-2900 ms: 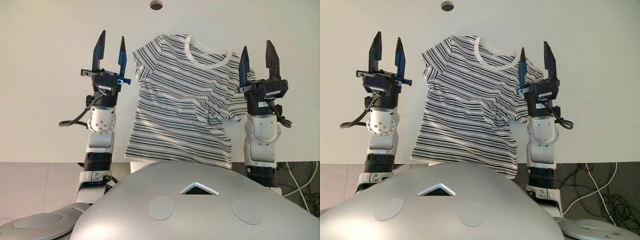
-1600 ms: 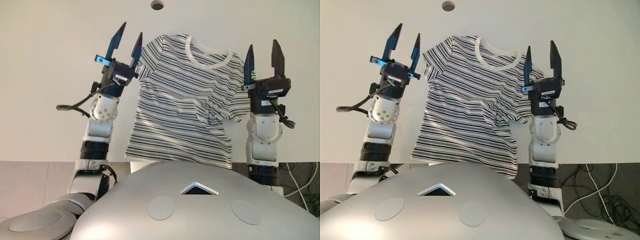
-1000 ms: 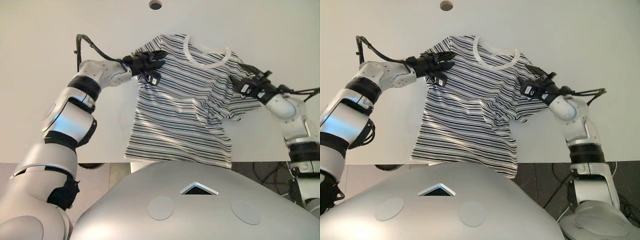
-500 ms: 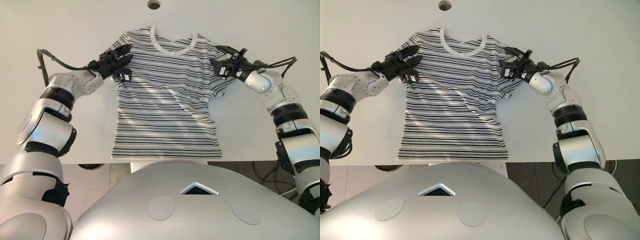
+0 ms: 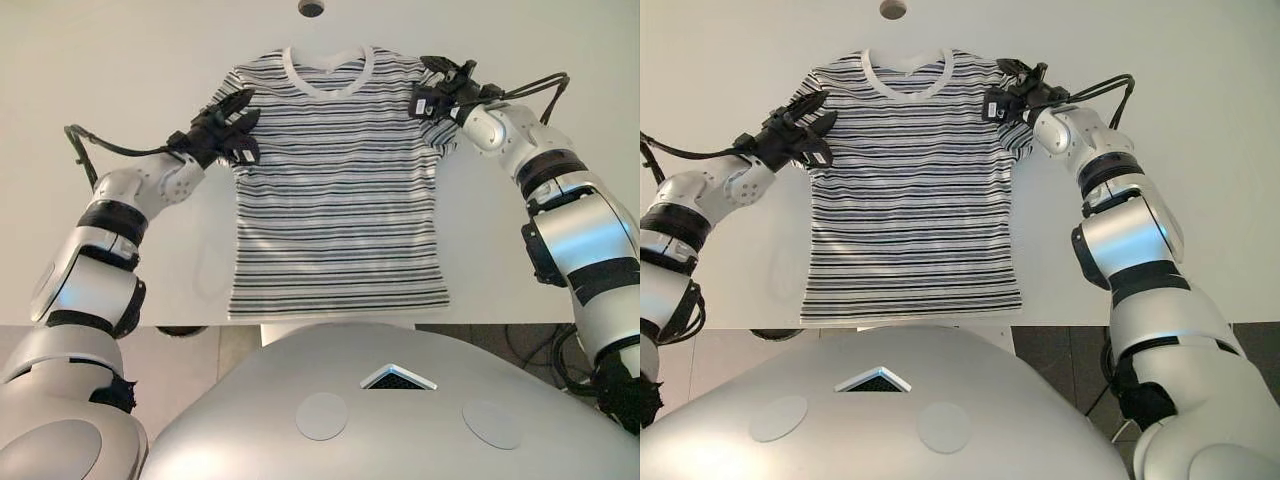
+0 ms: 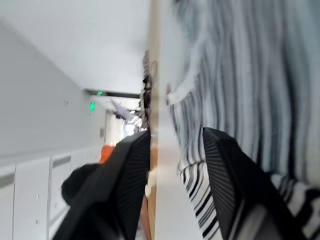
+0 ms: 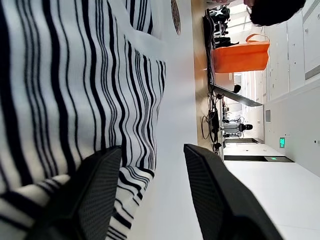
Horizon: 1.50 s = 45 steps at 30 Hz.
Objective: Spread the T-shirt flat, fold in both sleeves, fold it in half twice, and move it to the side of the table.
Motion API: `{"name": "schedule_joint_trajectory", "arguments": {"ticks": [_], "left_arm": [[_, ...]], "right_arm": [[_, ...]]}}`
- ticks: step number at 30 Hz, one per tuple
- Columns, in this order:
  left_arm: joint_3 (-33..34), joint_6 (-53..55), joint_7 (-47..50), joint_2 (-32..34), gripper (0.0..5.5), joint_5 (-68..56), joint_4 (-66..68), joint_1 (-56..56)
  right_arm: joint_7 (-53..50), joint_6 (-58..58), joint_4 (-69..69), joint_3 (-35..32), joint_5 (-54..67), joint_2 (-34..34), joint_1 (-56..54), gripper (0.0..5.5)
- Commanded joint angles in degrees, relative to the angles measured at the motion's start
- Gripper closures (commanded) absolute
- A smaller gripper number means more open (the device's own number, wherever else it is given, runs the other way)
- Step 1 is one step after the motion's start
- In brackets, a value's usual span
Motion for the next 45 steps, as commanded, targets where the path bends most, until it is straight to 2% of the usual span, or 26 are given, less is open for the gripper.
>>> {"name": "schedule_joint_trajectory", "arguments": {"ticks": [1, 4, 7, 9, 12, 15, 18, 21, 28, 32, 45], "left_arm": [[8.81, -1.50, 2.90, -0.27, 3.61, -8.50, -4.90, 0.99], [14.97, -7.98, -2.85, -0.96, 3.61, -24.89, -16.30, 6.46], [19.72, -3.41, -14.30, -0.59, 3.61, -47.75, -29.45, 13.63], [23.29, 8.46, -23.71, 1.08, 3.61, -62.58, -35.06, 20.81], [26.50, 26.22, -33.89, 4.79, 3.61, -75.62, -40.47, 32.35], [30.58, 44.95, -35.89, 5.87, 3.61, -87.95, -45.52, 37.70], [32.91, 58.98, -35.55, 3.22, 3.61, -95.09, -44.77, 34.78], [34.02, 64.47, -34.80, 0.77, 3.61, -93.72, -42.51, 31.92], [30.59, 60.66, -34.57, -6.65, 3.61, -77.72, -37.65, 26.81], [31.44, 60.60, -35.25, -9.33, 3.61, -73.67, -34.98, 25.26], [39.44, 67.53, -36.92, -16.17, 3.61, -74.77, -24.75, 18.18]], "right_arm": [[0.33, -5.91, -2.29, -2.58, 3.94, -2.53, 0.59, 3.16], [4.07, -14.71, -9.06, -9.18, 14.40, -4.53, 4.89, 3.16], [9.38, -16.91, -25.25, -18.26, 32.07, -6.56, 14.51, 3.16], [12.23, -12.71, -41.18, -23.54, 43.49, -8.97, 24.46, 3.16], [13.83, -6.25, -60.42, -30.56, 52.54, -13.14, 38.10, 3.16], [14.01, -1.18, -69.63, -37.30, 54.22, -15.88, 45.07, 3.16], [14.31, 2.93, -74.14, -39.87, 53.99, -15.64, 47.07, 3.16], [15.34, 5.08, -76.24, -40.16, 52.60, -14.29, 47.97, 3.16], [16.17, 4.78, -76.80, -40.98, 48.94, -11.35, 49.29, 3.16], [16.46, 4.76, -78.14, -41.44, 47.68, -10.62, 50.13, 3.16], [17.77, 4.47, -79.05, -41.40, 45.53, -8.23, 50.69, 3.16]]}}
